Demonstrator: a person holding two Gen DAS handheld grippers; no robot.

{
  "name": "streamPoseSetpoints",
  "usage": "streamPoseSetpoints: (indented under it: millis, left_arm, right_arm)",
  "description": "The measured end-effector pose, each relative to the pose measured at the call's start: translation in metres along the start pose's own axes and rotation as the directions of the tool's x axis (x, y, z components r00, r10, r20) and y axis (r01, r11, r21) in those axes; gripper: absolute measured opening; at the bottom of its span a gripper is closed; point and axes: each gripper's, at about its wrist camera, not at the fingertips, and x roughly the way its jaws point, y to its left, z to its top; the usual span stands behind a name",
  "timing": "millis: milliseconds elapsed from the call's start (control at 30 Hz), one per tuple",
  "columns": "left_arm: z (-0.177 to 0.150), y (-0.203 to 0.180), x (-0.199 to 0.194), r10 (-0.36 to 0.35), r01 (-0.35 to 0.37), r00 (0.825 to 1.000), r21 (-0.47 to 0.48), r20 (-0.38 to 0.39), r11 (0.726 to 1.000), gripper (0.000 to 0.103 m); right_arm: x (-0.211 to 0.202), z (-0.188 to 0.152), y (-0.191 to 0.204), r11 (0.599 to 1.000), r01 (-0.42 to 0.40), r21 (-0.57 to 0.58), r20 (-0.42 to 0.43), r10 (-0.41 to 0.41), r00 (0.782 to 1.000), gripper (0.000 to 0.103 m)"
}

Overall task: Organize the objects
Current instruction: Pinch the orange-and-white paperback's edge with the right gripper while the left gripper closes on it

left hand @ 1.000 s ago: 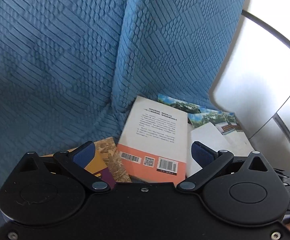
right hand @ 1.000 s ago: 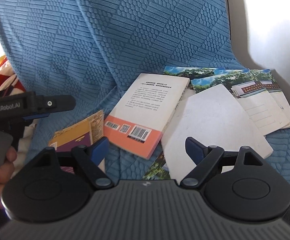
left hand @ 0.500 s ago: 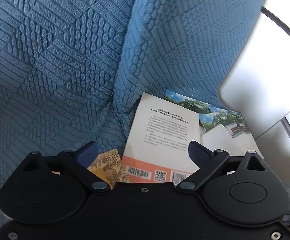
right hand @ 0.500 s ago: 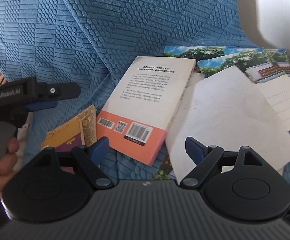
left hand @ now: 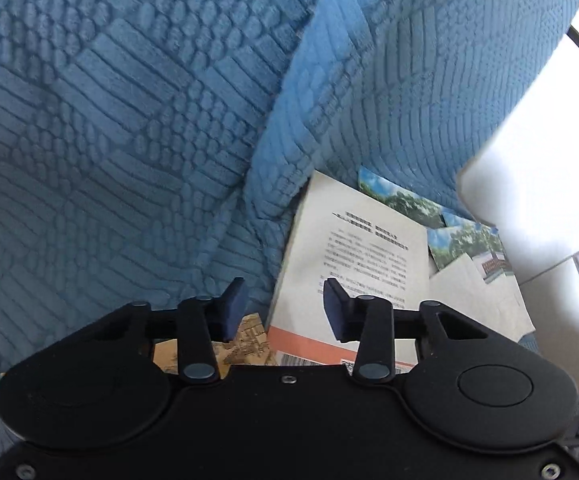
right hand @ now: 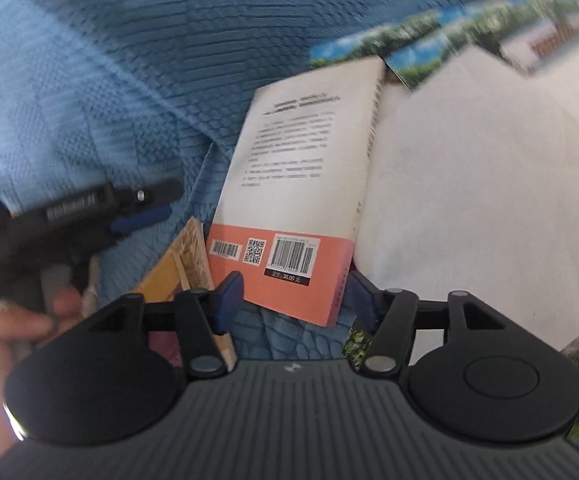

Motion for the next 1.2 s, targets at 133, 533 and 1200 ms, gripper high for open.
streamPoseSetpoints:
  millis: [133, 533, 1200]
  left_arm:
    - [-0.003, -0.01, 0.014, -0.002, 0.004, 1.0, 0.06, -0.029, 0.998, 0.033]
    - [-0.009, -0.023, 0.035, 0.052, -0.04, 0.994, 0.129, -0.091, 0.991, 0.035]
    - [-0.013, -0.001, 0.041, -0.225, 0.194, 0.95, -0.159, -0.214, 0.968, 0.041]
  right_arm:
    - [0.006, -0.003, -0.011, 0.996, -0.011, 0.091, -0.036, 0.015, 0.999, 0.047]
    - [0.008, -0.006, -0.013, 0.993, -0.034, 0.112, -0.034, 0.038, 0.999, 0.048]
    - [-0.021, 0.006, -0.032, 0.958, -0.198, 0.207, 0.15, 0.169, 0.974, 0.05]
